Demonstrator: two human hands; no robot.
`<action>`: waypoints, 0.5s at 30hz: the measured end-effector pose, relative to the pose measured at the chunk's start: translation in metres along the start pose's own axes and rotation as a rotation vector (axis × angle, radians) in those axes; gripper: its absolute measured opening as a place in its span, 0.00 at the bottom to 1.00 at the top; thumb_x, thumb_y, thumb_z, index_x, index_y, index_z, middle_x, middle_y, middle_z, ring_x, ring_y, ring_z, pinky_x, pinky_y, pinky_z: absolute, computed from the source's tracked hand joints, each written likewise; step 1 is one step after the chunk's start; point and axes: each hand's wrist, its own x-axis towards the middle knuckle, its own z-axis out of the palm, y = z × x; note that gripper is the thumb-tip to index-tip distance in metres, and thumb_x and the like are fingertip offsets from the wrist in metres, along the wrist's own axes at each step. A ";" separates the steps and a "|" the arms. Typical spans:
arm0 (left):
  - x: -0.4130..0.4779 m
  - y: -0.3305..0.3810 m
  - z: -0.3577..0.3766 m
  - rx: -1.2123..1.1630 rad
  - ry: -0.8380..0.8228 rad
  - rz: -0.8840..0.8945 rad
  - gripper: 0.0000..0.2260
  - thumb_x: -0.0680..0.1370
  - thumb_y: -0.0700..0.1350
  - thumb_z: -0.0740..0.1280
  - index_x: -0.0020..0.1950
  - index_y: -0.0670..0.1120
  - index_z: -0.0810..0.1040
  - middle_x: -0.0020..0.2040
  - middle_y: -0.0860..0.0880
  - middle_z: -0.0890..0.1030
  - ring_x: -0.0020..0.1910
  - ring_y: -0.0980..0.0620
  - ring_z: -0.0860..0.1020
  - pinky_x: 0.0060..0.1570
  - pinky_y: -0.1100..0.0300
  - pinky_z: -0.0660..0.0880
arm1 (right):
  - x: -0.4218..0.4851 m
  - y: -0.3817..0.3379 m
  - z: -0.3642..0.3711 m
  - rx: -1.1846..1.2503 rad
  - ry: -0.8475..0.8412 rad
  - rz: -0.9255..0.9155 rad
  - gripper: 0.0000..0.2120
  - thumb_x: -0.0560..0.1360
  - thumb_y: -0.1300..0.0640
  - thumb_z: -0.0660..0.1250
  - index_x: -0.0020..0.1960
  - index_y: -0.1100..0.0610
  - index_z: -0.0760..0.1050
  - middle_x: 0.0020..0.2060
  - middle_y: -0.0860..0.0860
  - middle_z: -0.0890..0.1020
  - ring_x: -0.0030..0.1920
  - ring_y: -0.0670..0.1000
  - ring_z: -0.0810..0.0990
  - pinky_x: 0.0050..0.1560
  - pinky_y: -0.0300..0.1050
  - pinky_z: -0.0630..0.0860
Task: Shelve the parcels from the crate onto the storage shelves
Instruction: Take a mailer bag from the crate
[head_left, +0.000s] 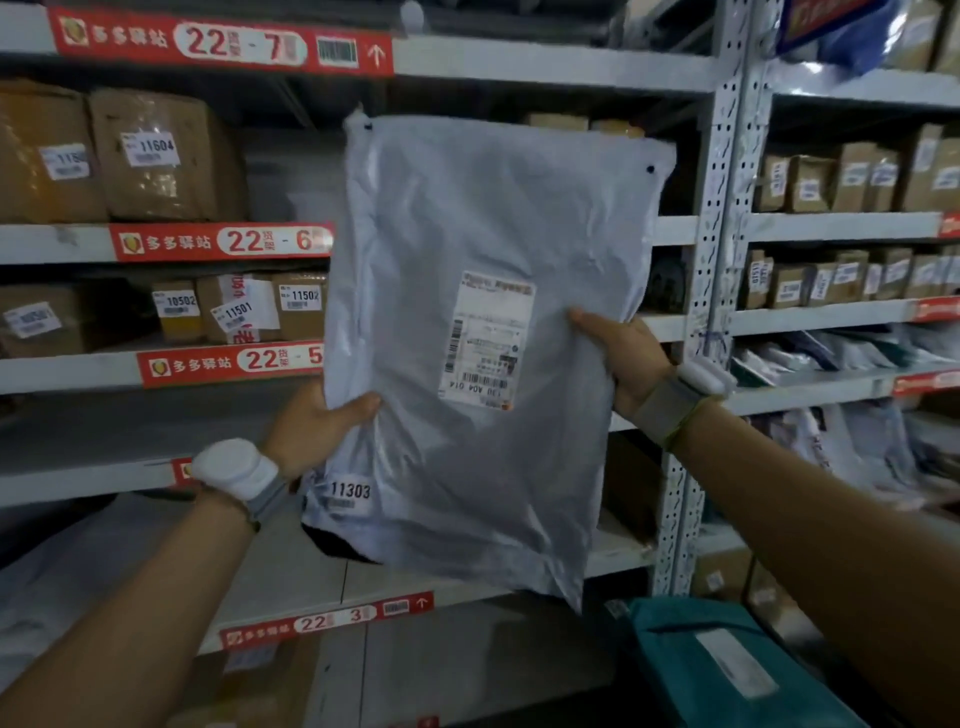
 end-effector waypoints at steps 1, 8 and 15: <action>-0.007 -0.008 -0.002 0.012 -0.024 -0.022 0.05 0.79 0.42 0.69 0.51 0.51 0.80 0.45 0.58 0.83 0.44 0.62 0.82 0.44 0.69 0.77 | -0.003 0.014 -0.002 -0.009 0.038 0.028 0.16 0.75 0.59 0.73 0.62 0.58 0.78 0.55 0.56 0.84 0.54 0.59 0.84 0.54 0.56 0.81; -0.058 -0.094 -0.022 0.127 -0.129 -0.299 0.08 0.78 0.45 0.71 0.56 0.51 0.79 0.49 0.56 0.82 0.47 0.56 0.80 0.60 0.54 0.76 | -0.056 0.129 -0.001 -0.055 0.063 0.354 0.17 0.75 0.54 0.73 0.63 0.56 0.78 0.54 0.55 0.85 0.53 0.59 0.84 0.57 0.59 0.80; -0.104 -0.169 -0.034 0.275 -0.337 -0.603 0.16 0.78 0.41 0.70 0.66 0.44 0.75 0.58 0.48 0.78 0.54 0.50 0.77 0.55 0.61 0.70 | -0.110 0.229 -0.010 -0.185 -0.030 0.602 0.19 0.74 0.56 0.74 0.63 0.55 0.74 0.50 0.52 0.83 0.51 0.57 0.82 0.51 0.55 0.81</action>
